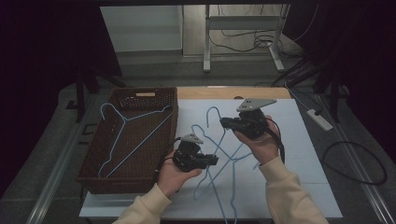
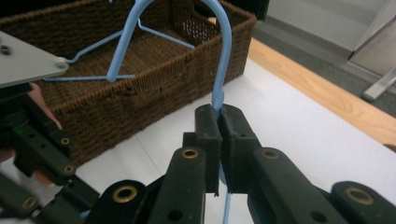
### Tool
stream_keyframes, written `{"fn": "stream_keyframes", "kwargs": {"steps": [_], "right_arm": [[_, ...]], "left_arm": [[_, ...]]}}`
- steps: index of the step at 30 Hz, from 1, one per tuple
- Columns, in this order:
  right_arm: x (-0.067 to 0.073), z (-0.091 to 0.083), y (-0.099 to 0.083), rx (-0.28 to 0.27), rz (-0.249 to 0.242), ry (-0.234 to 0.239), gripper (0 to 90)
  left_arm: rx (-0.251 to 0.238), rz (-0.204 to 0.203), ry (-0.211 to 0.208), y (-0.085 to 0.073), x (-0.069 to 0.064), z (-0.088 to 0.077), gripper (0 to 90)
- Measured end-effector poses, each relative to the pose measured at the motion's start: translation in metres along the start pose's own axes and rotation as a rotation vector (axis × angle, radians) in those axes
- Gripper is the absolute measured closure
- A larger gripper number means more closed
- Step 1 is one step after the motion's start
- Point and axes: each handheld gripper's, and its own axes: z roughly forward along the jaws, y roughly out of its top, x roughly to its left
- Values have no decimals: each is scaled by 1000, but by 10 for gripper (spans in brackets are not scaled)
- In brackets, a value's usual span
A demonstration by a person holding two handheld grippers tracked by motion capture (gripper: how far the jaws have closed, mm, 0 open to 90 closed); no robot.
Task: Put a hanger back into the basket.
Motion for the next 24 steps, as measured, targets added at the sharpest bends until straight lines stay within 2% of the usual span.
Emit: {"fn": "stream_keyframes", "kwargs": {"steps": [2, 3, 7, 10, 12, 18, 21, 24], "right_arm": [[0, -4, 1, -27, -9, 8, 865], [0, -4, 1, -27, -9, 8, 865], [-1, -15, 2, -83, -16, 0, 832], [-2, -19, -1, -104, -13, 10, 748], [-2, -22, -4, -127, -13, 17, 662], [4, -33, -19, -198, -24, 6, 486], [7, -41, -28, -228, -26, -4, 430], [8, -45, -38, -233, -20, -14, 407]], "left_arm": [[-27, -25, 5, 0, 2, -3, 850], [-27, -25, 5, 0, 2, -3, 863], [-108, -48, 0, 0, 5, -12, 869], [-134, -60, 1, 0, 6, -16, 870], [-144, -65, -3, 0, 8, -19, 869], [-172, -70, -12, 2, 10, -29, 869], [-183, -72, -17, 3, 10, -34, 869], [-193, -75, -21, 3, 11, -37, 870]]}}
